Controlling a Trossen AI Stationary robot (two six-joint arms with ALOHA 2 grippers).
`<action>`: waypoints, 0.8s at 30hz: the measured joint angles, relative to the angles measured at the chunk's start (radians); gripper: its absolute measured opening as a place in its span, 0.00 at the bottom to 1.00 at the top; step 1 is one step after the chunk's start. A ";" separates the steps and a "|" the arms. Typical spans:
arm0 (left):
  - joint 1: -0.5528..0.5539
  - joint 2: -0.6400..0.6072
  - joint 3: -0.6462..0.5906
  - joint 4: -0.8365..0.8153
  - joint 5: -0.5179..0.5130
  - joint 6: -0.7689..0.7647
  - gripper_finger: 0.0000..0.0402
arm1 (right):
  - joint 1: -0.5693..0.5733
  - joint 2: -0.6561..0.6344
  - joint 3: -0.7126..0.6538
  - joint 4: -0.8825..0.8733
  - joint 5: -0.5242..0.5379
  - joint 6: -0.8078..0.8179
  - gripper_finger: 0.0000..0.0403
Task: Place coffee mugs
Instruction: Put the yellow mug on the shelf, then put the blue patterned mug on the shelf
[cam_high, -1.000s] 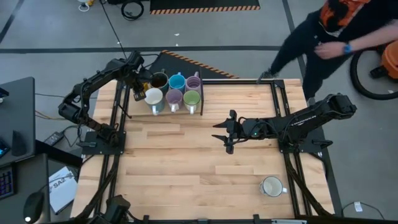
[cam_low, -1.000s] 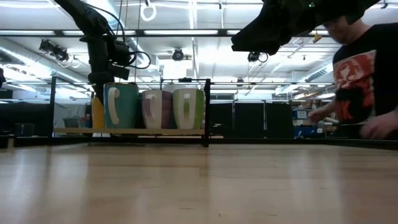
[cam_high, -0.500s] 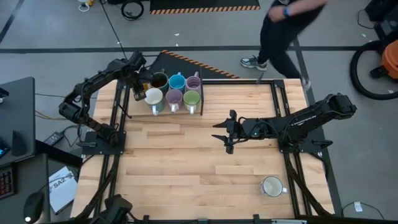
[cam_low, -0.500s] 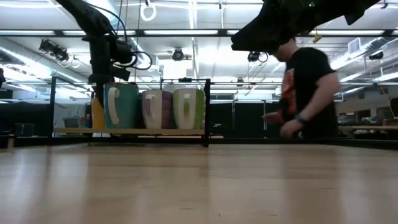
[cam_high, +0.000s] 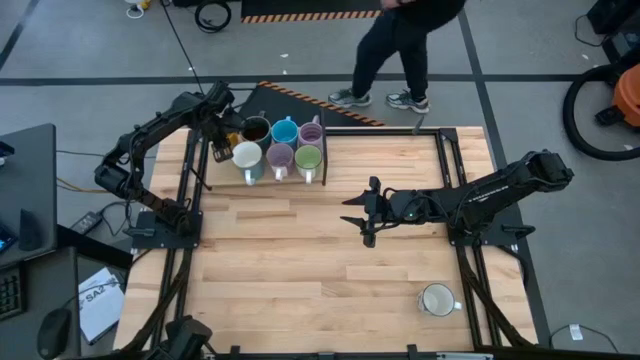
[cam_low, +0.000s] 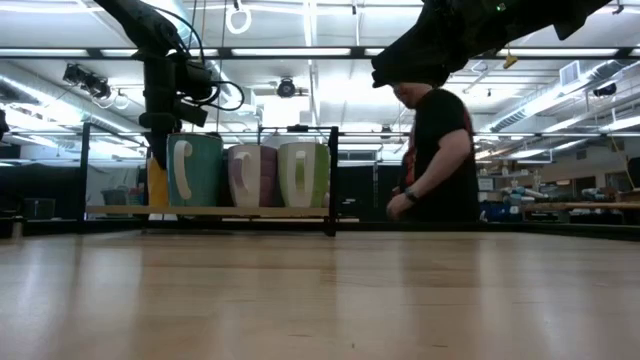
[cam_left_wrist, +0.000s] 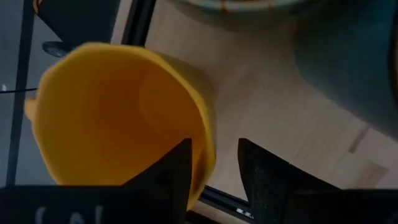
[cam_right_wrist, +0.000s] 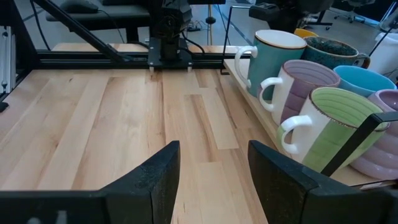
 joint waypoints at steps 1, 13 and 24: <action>0.000 0.000 0.000 -0.007 0.000 0.000 0.34 | 0.000 0.000 0.000 0.000 0.000 0.000 0.48; 0.000 -0.001 0.001 -0.066 0.000 0.009 0.34 | 0.000 0.000 0.000 0.008 0.000 -0.006 0.48; 0.000 -0.066 0.002 -0.061 -0.003 0.012 0.34 | 0.000 0.000 0.000 0.009 0.000 -0.008 0.48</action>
